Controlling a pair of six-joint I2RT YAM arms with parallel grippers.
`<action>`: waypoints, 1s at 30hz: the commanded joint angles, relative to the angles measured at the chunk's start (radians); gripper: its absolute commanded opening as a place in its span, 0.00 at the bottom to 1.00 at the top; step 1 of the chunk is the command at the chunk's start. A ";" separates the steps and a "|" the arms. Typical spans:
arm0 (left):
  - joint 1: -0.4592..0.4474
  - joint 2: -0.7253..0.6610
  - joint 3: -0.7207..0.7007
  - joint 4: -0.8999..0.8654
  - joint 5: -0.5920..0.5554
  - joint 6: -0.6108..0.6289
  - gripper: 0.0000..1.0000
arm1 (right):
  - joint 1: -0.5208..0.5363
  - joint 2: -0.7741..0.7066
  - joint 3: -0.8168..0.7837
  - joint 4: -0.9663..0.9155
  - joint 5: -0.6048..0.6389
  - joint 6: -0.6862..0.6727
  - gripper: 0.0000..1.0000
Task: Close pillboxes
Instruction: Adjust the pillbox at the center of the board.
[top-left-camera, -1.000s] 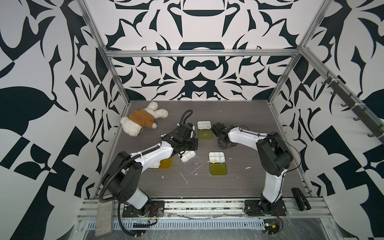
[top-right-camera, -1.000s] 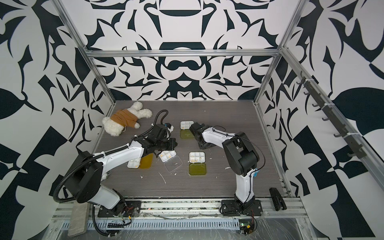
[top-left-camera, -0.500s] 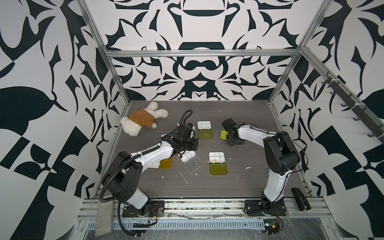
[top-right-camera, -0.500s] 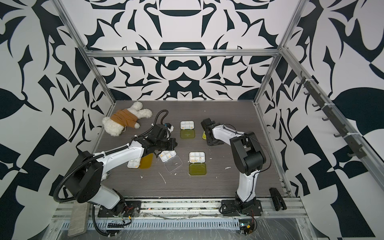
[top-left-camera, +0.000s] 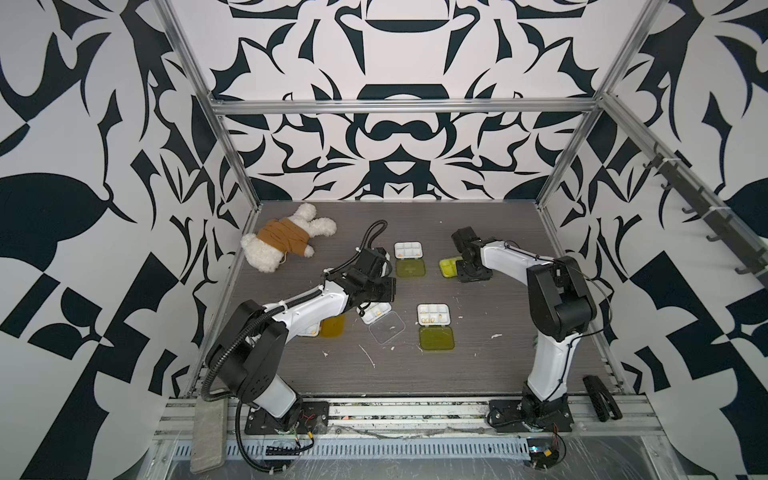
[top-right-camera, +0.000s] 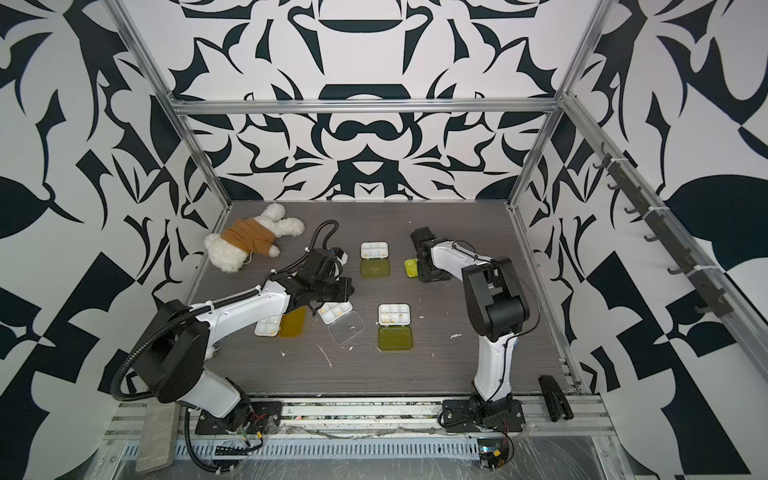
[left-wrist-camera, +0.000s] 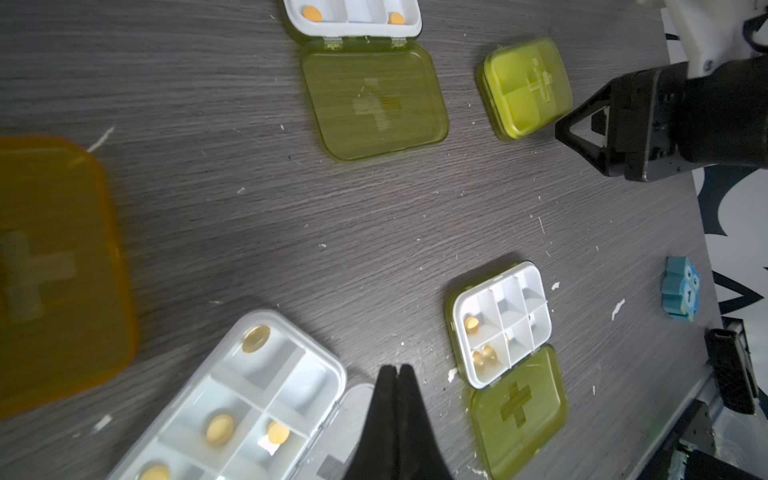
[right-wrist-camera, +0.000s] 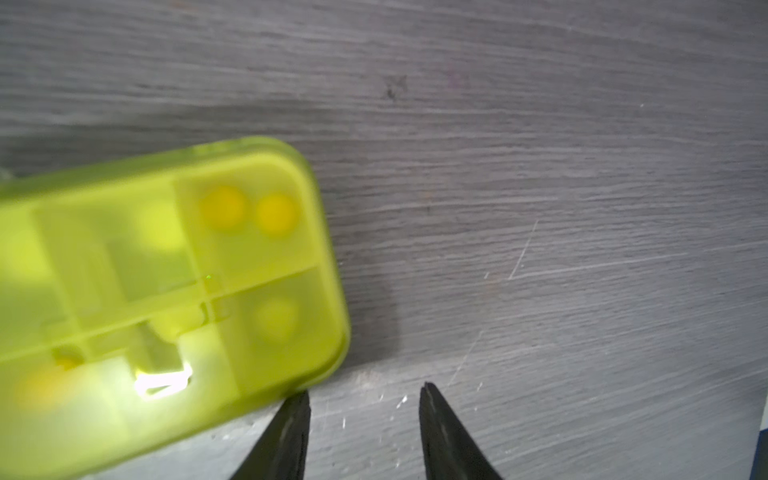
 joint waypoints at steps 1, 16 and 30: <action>0.006 -0.002 0.029 -0.032 -0.011 0.016 0.02 | 0.002 -0.155 -0.025 0.000 -0.054 -0.002 0.46; 0.019 -0.005 0.077 -0.069 -0.033 0.037 0.03 | 0.002 0.007 0.146 -0.008 -0.107 -0.024 0.45; 0.021 0.005 0.076 -0.066 -0.024 0.034 0.03 | 0.001 0.037 0.047 0.042 -0.095 -0.017 0.44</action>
